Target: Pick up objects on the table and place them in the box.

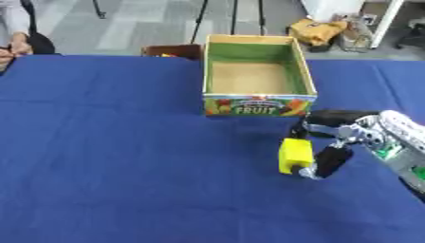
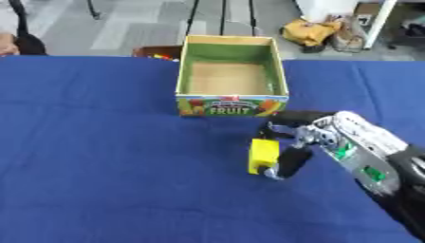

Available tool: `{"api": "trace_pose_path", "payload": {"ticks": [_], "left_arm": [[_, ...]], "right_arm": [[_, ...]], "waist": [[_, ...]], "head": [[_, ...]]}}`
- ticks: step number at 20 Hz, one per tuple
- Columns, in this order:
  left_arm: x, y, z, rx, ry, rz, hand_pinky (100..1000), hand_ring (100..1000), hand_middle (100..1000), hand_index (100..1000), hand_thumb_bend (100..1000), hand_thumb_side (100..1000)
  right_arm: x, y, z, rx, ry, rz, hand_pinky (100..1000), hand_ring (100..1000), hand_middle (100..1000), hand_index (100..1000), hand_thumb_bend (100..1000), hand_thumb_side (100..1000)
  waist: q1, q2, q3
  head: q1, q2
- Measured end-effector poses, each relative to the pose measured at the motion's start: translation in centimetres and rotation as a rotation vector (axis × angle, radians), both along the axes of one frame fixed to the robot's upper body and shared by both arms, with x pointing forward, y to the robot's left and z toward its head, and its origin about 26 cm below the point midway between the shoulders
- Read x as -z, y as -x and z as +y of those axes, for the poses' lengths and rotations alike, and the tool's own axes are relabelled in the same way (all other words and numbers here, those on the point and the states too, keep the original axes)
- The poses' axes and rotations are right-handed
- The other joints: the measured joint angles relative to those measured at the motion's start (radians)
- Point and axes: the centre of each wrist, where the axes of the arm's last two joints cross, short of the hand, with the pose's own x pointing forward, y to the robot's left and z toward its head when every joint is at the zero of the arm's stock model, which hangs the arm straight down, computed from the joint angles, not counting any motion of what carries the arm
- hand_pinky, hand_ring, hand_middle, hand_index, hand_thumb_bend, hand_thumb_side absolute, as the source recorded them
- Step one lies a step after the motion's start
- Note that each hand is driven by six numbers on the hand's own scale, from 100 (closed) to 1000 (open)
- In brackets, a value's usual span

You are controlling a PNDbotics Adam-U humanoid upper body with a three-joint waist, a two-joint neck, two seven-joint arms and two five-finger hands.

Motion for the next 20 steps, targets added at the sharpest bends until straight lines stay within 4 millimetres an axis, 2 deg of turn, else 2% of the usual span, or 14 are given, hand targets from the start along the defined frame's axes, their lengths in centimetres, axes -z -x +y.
{"api": "trace_pose_path", "payload": {"ticks": [7, 20], "left_arm": [[0.0, 0.0, 0.0, 0.000, 0.000, 0.000, 593, 750, 864, 964, 100, 1000], [0.2, 0.1, 0.1, -0.002, -0.001, 0.007, 592, 750, 864, 964, 100, 1000]], "right_arm": [[-2.9, 0.9, 0.0, -0.008, -0.023, -0.106, 815, 799, 492, 628, 100, 354], [-10.5, 3.1, 0.5, -0.006, -0.083, -0.359, 806, 802, 472, 616, 100, 368]], "waist": [[0.000, -0.005, -0.003], [-0.005, -0.018, -0.004]], "head": [[0.000, 0.000], [-0.002, 0.000]]}}
